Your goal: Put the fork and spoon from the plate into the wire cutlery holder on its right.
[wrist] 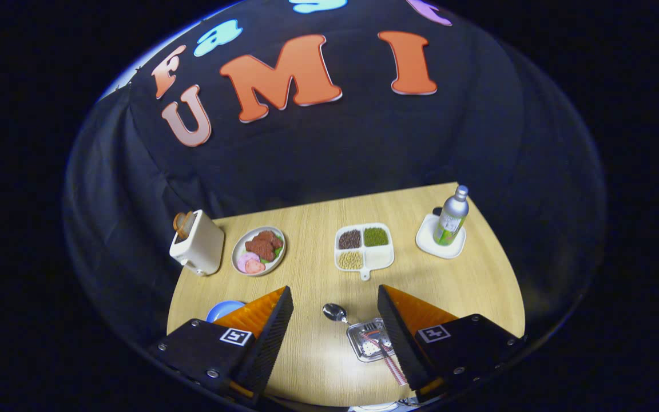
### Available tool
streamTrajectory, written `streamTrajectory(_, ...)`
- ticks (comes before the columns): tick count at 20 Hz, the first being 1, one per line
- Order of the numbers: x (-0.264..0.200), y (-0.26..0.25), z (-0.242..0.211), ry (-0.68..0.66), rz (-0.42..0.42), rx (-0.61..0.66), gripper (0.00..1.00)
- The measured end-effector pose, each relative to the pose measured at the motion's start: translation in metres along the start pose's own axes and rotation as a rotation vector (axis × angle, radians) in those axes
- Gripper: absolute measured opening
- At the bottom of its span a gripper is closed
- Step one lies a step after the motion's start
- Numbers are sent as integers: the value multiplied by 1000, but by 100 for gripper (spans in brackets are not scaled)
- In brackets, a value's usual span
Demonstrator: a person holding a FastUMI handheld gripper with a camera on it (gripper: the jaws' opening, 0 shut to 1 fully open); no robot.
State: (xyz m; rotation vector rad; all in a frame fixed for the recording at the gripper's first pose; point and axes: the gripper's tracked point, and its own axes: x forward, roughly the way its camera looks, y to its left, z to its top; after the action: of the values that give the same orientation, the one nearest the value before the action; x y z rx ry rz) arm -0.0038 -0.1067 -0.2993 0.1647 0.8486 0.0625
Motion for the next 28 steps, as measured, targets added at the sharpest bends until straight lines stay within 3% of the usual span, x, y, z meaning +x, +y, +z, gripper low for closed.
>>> streamTrajectory(5,-32,5,46,-267,-46,-28,93)
streamTrajectory(12,-70,31,79,-522,-62,-98,93)
streamTrajectory(22,-117,48,126,-819,-73,-157,93)
streamTrajectory(28,-140,58,140,-930,-72,-175,94)
